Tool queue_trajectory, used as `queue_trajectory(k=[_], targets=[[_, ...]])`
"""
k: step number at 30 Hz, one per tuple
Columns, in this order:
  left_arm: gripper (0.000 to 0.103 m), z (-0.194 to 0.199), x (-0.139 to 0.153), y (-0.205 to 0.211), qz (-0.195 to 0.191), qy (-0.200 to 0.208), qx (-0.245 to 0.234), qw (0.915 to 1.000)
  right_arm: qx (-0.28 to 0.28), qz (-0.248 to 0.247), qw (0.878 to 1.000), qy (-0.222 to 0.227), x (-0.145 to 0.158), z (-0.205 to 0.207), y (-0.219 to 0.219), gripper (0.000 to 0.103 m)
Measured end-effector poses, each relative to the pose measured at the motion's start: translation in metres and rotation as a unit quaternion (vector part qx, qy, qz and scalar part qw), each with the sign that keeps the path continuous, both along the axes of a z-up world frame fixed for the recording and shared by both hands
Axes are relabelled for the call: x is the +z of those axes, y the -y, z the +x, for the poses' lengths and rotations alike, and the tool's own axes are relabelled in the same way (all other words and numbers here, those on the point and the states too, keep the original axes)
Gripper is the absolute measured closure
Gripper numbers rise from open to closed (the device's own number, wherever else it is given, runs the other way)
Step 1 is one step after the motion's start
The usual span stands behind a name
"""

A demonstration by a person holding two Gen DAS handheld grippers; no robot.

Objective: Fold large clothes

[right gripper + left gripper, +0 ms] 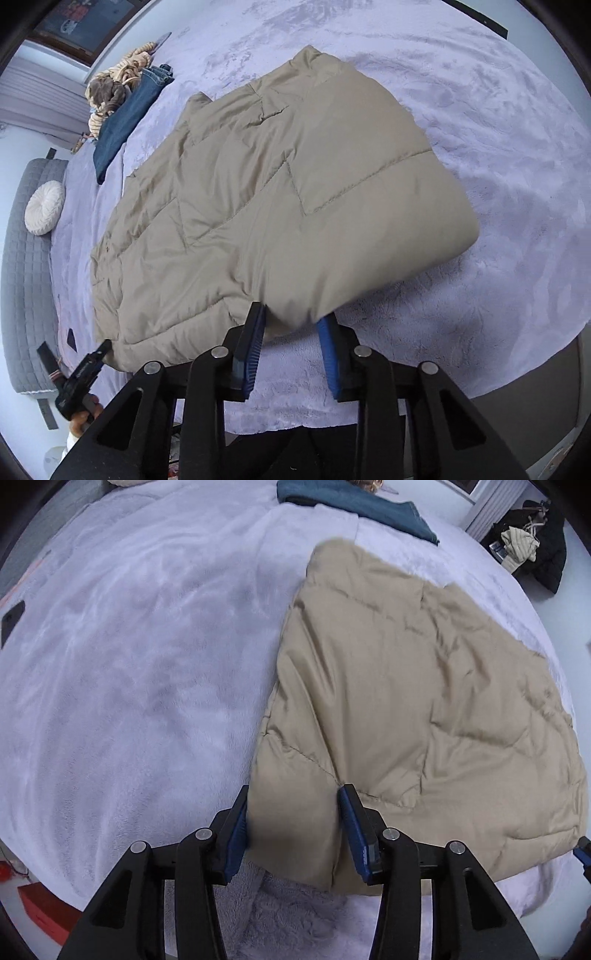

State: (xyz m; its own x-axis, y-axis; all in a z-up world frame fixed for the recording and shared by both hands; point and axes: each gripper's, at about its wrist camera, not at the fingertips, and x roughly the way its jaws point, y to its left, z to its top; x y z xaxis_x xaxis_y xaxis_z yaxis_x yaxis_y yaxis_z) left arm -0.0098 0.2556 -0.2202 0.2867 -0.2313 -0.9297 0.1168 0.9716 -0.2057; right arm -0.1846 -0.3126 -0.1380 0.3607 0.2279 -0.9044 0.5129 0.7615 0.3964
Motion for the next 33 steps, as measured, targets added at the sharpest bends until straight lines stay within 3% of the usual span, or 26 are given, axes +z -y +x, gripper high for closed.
queue_trajectory(k=[3,9,14,18,23,25,26,28,33], targets=[[0.052,0.003,-0.006,0.0,0.002,-0.008,-0.004,1.0,-0.006,-0.003,1.0,0.006,0.004,0.0,-0.002,0.075],[0.052,-0.003,0.014,-0.001,0.025,0.0,-0.023,0.9994,0.014,-0.027,0.999,0.026,0.018,0.002,-0.024,0.075],[0.052,-0.012,0.034,-0.011,0.02,-0.007,-0.016,0.9996,0.015,-0.085,0.996,-0.01,0.005,0.027,-0.031,0.075],[0.052,-0.018,0.05,-0.015,0.019,-0.012,-0.011,0.9997,-0.008,-0.054,0.997,-0.06,-0.016,0.033,-0.018,0.075],[0.052,-0.014,0.066,-0.005,0.025,-0.013,-0.007,0.9996,0.017,-0.033,0.998,-0.057,-0.009,0.043,-0.024,0.074],[0.03,-0.01,0.073,0.003,0.025,-0.014,-0.005,0.9996,0.031,-0.021,0.998,-0.053,-0.004,0.05,-0.027,0.074],[0.005,-0.009,0.077,0.006,0.027,-0.009,-0.003,0.9996,0.038,-0.017,0.998,-0.05,-0.001,0.054,-0.03,0.074],[0.0,-0.008,0.088,0.016,0.035,0.014,0.005,0.9993,0.056,-0.012,0.997,-0.045,0.003,0.062,-0.035,0.071],[0.0,-0.004,0.103,0.035,0.034,0.013,0.006,0.9993,0.097,-0.001,0.994,-0.041,0.011,0.08,-0.046,0.067]])
